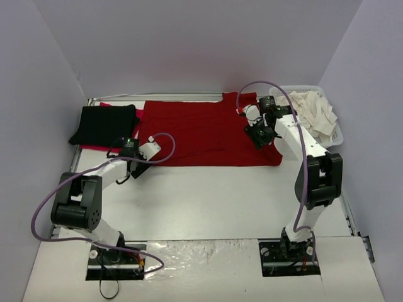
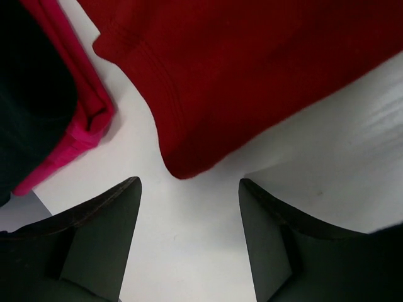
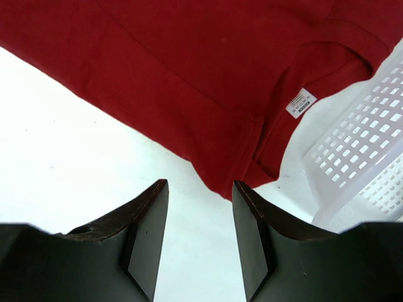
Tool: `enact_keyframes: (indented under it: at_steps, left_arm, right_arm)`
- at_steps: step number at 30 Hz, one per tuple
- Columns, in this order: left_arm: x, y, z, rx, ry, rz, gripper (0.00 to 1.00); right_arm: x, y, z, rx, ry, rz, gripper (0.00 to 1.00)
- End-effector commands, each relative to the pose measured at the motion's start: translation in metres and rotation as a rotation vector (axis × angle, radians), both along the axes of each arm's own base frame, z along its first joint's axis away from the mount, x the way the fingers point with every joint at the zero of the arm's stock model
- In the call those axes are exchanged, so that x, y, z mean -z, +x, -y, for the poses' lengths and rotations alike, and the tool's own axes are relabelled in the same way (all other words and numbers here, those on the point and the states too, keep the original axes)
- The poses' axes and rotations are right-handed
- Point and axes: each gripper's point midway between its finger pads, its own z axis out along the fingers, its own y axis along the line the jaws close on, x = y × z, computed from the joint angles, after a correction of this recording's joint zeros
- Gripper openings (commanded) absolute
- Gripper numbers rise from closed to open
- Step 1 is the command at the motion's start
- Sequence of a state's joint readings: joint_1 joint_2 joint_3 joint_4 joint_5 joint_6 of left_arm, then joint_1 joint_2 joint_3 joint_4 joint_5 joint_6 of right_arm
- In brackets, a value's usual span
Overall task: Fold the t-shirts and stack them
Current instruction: Fold the flattened tshirt in 1/3 of the way
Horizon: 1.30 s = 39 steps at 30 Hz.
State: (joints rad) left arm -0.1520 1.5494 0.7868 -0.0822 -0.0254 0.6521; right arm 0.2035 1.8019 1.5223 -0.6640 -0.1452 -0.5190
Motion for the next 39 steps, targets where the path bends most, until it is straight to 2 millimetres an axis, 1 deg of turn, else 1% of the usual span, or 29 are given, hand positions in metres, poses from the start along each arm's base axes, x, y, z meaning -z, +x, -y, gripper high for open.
enact_keyframes:
  at_steps: [1,4,5,7,8,10,11,14,17,18,20,21,22,23,24,26,27,29,32,37,39]
  left_arm:
    - [0.001,0.014,0.002,-0.005,-0.002,0.007,0.62]
    - [0.005,0.018,0.002,0.002,0.005,-0.005,0.51]
    - [0.004,0.020,0.002,0.002,0.006,-0.008,0.51]
    - [0.010,0.019,0.002,0.005,0.010,-0.034,0.48]
    - [0.009,0.021,0.003,0.010,0.010,-0.036,0.40]
    - [0.012,0.019,0.004,0.017,0.009,-0.055,0.29]
    - [0.012,0.019,0.006,0.026,0.004,-0.061,0.19]
    - [0.015,0.013,0.005,0.038,0.010,-0.095,0.03]
    - [0.014,0.011,0.005,0.047,0.017,-0.106,0.02]
    - [0.013,0.010,0.009,0.062,-0.002,-0.105,0.02]
    - [0.008,0.009,0.009,0.066,-0.001,-0.099,0.02]
    - [0.006,0.009,0.008,0.066,0.001,-0.093,0.02]
    - [0.004,0.009,0.008,0.067,0.001,-0.088,0.02]
    - [-0.001,0.010,0.009,0.067,0.000,-0.076,0.02]
    - [-0.003,0.011,0.008,0.064,0.002,-0.071,0.02]
    - [-0.009,0.012,0.007,0.062,0.003,-0.059,0.02]
    - [-0.011,0.013,0.008,0.062,0.000,-0.056,0.02]
    - [-0.014,0.012,0.009,0.061,0.000,-0.054,0.02]
    - [-0.016,0.012,0.010,0.062,-0.002,-0.054,0.02]
    - [-0.015,0.010,0.008,0.057,-0.003,-0.056,0.02]
    - [-0.014,0.009,0.009,0.057,-0.004,-0.060,0.02]
  right_arm:
    - [-0.012,-0.007,0.006,0.037,0.008,0.021,0.41]
    - [-0.012,-0.007,0.011,0.055,0.017,0.022,0.41]
    - [-0.010,-0.008,0.012,0.057,0.018,0.015,0.41]
    - [-0.009,-0.008,0.014,0.064,0.020,0.015,0.41]
    - [-0.007,-0.009,0.016,0.069,0.019,0.009,0.41]
    - [-0.006,-0.009,0.018,0.073,0.021,0.012,0.41]
    - [-0.007,-0.009,0.019,0.077,0.022,0.013,0.41]
    - [-0.007,-0.011,0.020,0.080,0.025,0.009,0.41]
    - [-0.012,-0.014,0.022,0.078,0.028,0.020,0.42]
    - [-0.011,-0.019,0.024,0.074,0.023,0.006,0.43]
    - [-0.011,-0.026,0.026,0.053,0.010,-0.012,0.44]
    - [-0.006,-0.035,0.027,0.046,0.000,-0.055,0.45]
    - [-0.003,-0.040,0.029,0.042,-0.010,-0.078,0.45]
    - [0.005,-0.045,0.031,0.039,-0.026,-0.110,0.46]
    - [0.016,-0.054,0.038,0.047,-0.063,-0.159,0.46]
    - [0.026,-0.063,0.045,0.046,-0.097,-0.197,0.46]
    - [0.035,-0.071,0.049,0.051,-0.112,-0.227,0.46]
    - [0.045,-0.076,0.056,0.055,-0.135,-0.261,0.46]
    - [0.054,-0.078,0.067,0.072,-0.147,-0.295,0.46]
    - [0.059,-0.068,0.089,0.114,-0.145,-0.305,0.46]
    - [0.061,-0.064,0.093,0.121,-0.140,-0.304,0.46]
